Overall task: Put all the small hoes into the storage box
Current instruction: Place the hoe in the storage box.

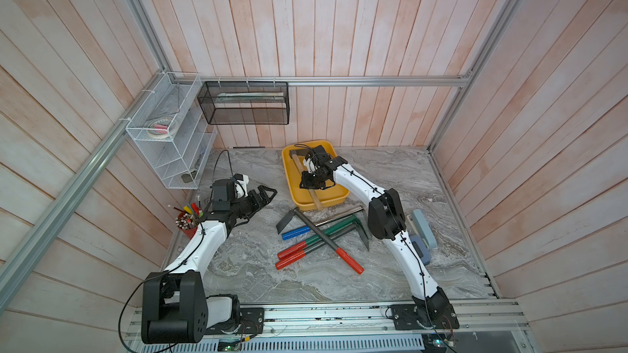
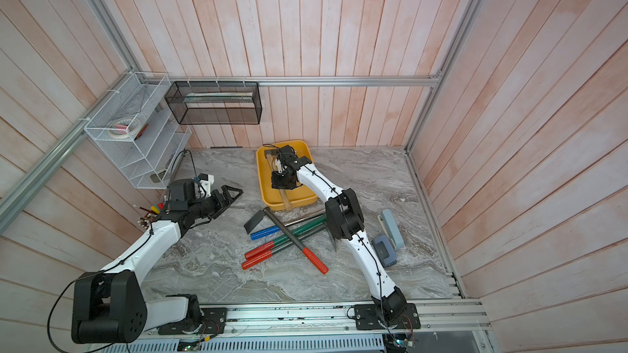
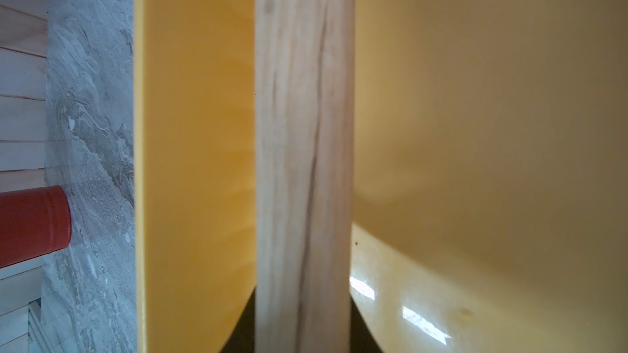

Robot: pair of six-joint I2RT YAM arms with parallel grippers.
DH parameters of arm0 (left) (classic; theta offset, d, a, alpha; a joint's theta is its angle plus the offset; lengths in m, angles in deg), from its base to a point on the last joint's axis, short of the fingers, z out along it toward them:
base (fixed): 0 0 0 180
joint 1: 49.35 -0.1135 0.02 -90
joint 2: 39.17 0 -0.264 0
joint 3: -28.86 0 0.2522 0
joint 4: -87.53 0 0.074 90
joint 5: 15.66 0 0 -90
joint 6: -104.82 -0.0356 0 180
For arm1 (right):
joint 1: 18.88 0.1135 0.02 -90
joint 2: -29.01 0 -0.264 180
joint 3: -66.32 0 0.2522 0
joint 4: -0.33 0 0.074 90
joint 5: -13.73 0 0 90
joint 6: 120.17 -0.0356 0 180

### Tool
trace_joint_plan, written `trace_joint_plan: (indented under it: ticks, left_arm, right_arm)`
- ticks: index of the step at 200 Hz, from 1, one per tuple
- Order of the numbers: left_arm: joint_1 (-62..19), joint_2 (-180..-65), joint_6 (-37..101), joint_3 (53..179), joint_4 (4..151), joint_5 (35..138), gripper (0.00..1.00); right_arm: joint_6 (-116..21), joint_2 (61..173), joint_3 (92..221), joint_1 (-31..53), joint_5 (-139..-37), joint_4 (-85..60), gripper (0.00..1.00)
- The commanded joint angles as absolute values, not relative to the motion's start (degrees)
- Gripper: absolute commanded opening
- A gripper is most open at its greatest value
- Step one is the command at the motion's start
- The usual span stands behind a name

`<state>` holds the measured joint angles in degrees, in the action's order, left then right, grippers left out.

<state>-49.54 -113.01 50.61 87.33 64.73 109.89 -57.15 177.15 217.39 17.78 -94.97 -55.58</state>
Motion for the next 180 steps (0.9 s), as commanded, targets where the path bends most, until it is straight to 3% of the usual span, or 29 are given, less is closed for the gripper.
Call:
trace_joint_plan:
  ticks: [1, 180]
  left_arm:
    - [-49.2, -113.9, 50.1, 86.6, 64.6, 109.4, 1.00]
    - [-49.2, -113.8, 49.7, 86.7, 64.1, 108.9, 1.00]
  right_arm:
    - [-56.4, 178.0, 220.3, 17.5, -96.6, -51.3, 0.05]
    - [-56.8, 179.0, 220.3, 17.5, -97.2, -51.0, 0.35]
